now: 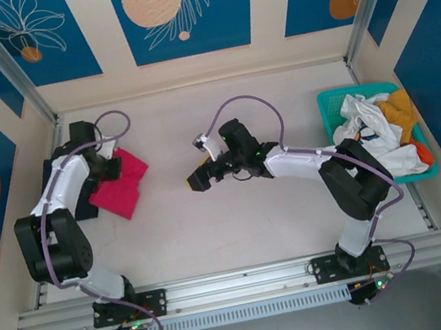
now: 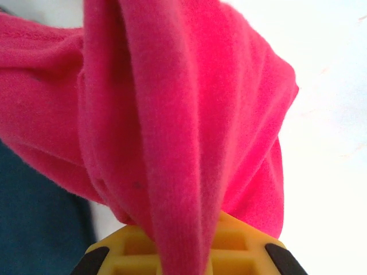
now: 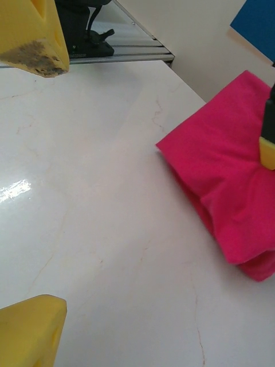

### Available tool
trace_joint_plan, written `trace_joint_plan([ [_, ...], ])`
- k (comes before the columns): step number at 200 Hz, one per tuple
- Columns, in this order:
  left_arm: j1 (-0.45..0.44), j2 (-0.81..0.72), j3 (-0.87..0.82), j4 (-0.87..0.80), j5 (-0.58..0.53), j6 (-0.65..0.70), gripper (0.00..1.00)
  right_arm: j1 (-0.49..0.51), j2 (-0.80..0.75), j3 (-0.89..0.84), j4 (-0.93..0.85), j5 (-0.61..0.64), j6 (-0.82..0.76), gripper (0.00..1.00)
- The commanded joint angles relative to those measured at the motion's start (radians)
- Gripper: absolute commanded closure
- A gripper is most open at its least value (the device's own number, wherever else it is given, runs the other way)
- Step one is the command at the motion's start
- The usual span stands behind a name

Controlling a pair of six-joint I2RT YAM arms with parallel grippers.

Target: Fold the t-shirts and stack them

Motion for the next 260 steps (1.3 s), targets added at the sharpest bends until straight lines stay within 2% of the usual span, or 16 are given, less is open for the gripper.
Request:
trace_joint_plan([
  [1, 0.056, -0.030, 0.037, -0.038, -0.074, 0.121, 1.00, 0.011, -0.023, 0.031, -0.035, -0.025, -0.039, 0.02],
  [113, 0.190, 0.041, 0.240, -0.068, -0.100, 0.231, 1.00, 0.025, -0.027, 0.023, -0.046, 0.014, -0.025, 0.02],
  [142, 0.209, 0.052, 0.248, -0.054, -0.129, 0.223, 1.00, 0.026, -0.022, 0.029, -0.044, 0.017, -0.025, 0.02],
  [178, 0.214, 0.099, 0.265, -0.039, -0.083, 0.204, 1.00, 0.027, -0.015, 0.031, -0.047, 0.014, -0.027, 0.02],
  [260, 0.266, 0.192, 0.248, 0.018, -0.146, 0.152, 1.00, 0.028, -0.011, 0.032, -0.065, 0.032, -0.019, 0.02],
])
